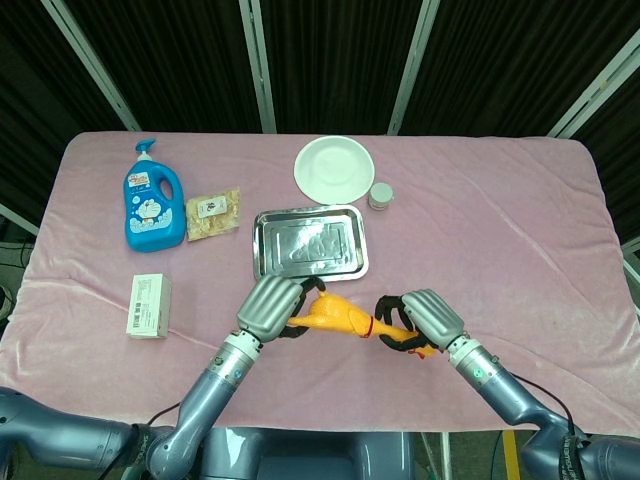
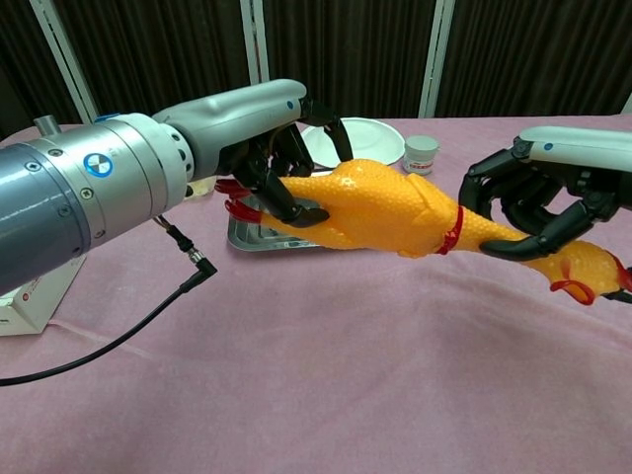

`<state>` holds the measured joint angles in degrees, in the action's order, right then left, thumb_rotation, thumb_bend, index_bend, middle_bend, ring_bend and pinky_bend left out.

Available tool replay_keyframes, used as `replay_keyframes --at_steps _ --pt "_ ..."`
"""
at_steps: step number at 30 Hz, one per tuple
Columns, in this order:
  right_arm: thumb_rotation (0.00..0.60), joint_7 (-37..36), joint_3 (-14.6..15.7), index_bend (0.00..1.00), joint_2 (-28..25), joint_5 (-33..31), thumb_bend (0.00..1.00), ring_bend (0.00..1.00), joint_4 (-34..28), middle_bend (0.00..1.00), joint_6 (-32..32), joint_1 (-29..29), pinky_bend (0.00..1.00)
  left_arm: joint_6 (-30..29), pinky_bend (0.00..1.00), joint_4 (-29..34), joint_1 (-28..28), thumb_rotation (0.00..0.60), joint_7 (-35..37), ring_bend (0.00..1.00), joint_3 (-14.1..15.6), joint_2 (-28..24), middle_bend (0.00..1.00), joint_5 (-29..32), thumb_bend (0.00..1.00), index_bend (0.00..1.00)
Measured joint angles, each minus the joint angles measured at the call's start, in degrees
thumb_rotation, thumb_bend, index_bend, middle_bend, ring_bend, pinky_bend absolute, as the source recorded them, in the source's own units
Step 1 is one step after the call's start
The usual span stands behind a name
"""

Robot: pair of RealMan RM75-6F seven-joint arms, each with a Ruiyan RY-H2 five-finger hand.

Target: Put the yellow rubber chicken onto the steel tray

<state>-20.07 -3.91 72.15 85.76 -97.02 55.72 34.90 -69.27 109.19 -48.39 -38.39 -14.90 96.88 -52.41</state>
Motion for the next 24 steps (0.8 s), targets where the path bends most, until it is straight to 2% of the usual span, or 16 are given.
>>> replay_keyframes --at_steps 2,4,6,7,11,17,24 --pt "0.600 -0.4 0.0 0.93 0.1 0.1 0.44 0.74 0.2 0.72 -0.1 0.1 0.87 0.0 0.75 -0.5 0.0 0.600 0.7 0.68 0.1 0.2 0.75 -0.4 0.46 0.67" --pt "0.600 -0.6 0.0 0.93 0.1 0.1 0.44 0.74 0.4 0.72 -0.2 0.2 0.87 0.1 0.68 -0.7 0.0 0.600 0.9 0.58 0.2 0.2 0.63 -0.5 0.21 0.51" --pt "0.600 -1.0 0.0 0.93 0.1 0.0 0.44 0.74 0.6 0.72 -0.3 0.2 0.87 0.5 0.61 -0.5 0.0 0.600 1.0 0.49 0.4 -0.2 0.52 -0.1 0.08 0.38" --pt "0.600 -1.2 0.0 0.93 0.1 -0.1 0.45 0.74 0.7 0.72 -0.3 0.2 0.87 0.6 0.57 -0.4 0.0 0.600 1.1 0.45 0.4 -0.4 0.47 0.2 0.04 0.32" --pt "0.600 -1.8 -0.2 0.93 0.0 -0.4 0.45 0.74 1.2 0.72 -0.4 0.3 0.87 1.3 0.52 0.3 0.2 0.600 2.2 0.40 0.3 -1.5 0.39 1.2 0.02 0.23" --pt "0.600 -3.1 -0.7 0.93 -0.3 -0.8 0.45 0.74 1.5 0.72 -0.3 0.4 0.87 1.7 0.52 0.6 0.4 0.600 4.2 0.39 -0.3 -2.5 0.39 1.6 0.04 0.26" --pt "0.600 -4.4 -0.8 0.93 -0.4 -0.8 0.46 0.74 1.3 0.72 -0.3 0.4 0.87 2.5 0.53 0.6 0.3 0.600 5.6 0.40 -0.2 -2.9 0.41 2.0 0.15 0.29"
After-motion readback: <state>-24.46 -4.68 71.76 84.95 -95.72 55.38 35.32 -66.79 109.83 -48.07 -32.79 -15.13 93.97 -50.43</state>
